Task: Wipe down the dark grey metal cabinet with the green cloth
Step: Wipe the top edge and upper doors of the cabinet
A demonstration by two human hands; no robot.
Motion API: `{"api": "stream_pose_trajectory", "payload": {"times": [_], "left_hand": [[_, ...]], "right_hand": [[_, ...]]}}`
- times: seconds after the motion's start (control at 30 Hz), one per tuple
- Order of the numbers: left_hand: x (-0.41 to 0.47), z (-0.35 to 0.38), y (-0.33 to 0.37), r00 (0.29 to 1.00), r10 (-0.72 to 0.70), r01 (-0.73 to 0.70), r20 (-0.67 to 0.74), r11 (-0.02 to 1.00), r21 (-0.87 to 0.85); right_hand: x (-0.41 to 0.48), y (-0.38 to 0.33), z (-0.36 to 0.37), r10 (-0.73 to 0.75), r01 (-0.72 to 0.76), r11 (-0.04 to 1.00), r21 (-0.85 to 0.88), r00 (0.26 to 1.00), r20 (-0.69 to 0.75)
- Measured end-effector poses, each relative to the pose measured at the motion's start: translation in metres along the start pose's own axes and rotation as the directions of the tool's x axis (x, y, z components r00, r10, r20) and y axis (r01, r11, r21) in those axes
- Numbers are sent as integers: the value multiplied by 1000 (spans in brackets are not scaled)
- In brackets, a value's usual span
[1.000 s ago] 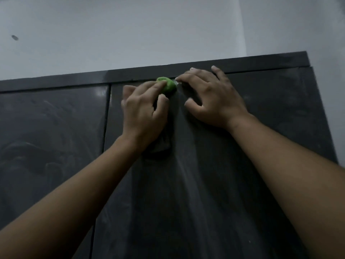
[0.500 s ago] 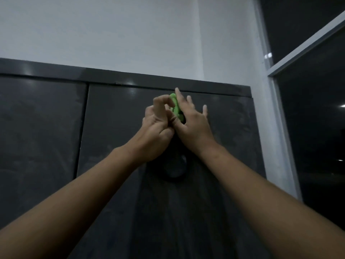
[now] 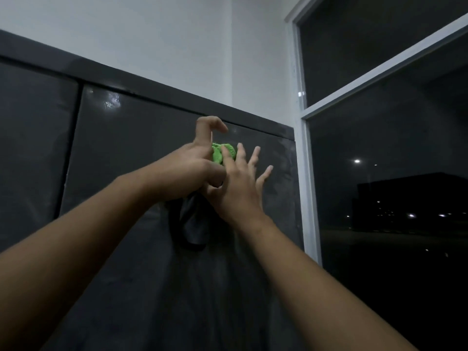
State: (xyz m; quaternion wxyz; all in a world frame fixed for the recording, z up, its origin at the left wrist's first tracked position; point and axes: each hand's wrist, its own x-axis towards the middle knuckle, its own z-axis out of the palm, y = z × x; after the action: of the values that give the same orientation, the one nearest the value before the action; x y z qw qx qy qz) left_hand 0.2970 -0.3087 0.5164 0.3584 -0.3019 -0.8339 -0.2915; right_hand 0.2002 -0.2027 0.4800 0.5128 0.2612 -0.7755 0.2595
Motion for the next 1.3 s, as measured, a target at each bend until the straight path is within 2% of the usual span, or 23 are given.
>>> {"api": "stream_pose_trajectory", "payload": {"times": [0.07,0.13,0.17,0.2,0.33,0.47,0.53,0.57,0.67,0.8,0.87,1.0,1.13,1.3], "left_hand": [[-8,-1,-2,992,73,-53,-103,982,180],[-14,-1,-10,970,163,-60,-178,878,475],[-16,-3,-17,968,180,-49,-178,823,565],[-17,-5,-25,971,167,-32,-172,801,598],[-22,-17,-43,985,107,-13,-134,827,562],[-21,-15,-31,988,33,53,-152,848,528],[-18,-8,-32,983,46,66,-176,812,580],[-16,-4,-35,983,67,57,-171,774,631],[-13,8,-42,983,106,49,-151,638,768],[-11,14,-40,980,110,69,-167,597,800],[-10,13,-40,980,104,79,-167,568,819],[-3,15,-42,983,101,82,-151,495,865],[9,25,-39,981,72,122,-179,487,865],[17,38,-38,976,26,184,-218,442,878]], "right_hand": [[0,-2,-4,-45,44,999,-14,997,-62],[-1,0,-7,-91,92,996,3,987,-132],[-1,5,-8,-109,110,994,3,983,-145],[-1,15,-8,-120,121,993,-6,982,-145],[3,76,-13,-111,105,994,-42,976,-190],[-9,103,-10,130,-92,981,171,965,-226],[-22,91,1,172,-114,960,257,961,-215],[-31,84,8,137,-80,961,265,969,-205],[-60,77,27,-128,160,973,168,974,-186],[-56,114,29,-452,462,887,9,873,-183],[-42,131,25,-528,533,846,-32,825,-202],[-7,156,18,-379,408,912,54,884,-275],[35,171,7,-229,271,958,92,919,-320],[88,172,-8,-124,209,966,151,890,-438]]}}
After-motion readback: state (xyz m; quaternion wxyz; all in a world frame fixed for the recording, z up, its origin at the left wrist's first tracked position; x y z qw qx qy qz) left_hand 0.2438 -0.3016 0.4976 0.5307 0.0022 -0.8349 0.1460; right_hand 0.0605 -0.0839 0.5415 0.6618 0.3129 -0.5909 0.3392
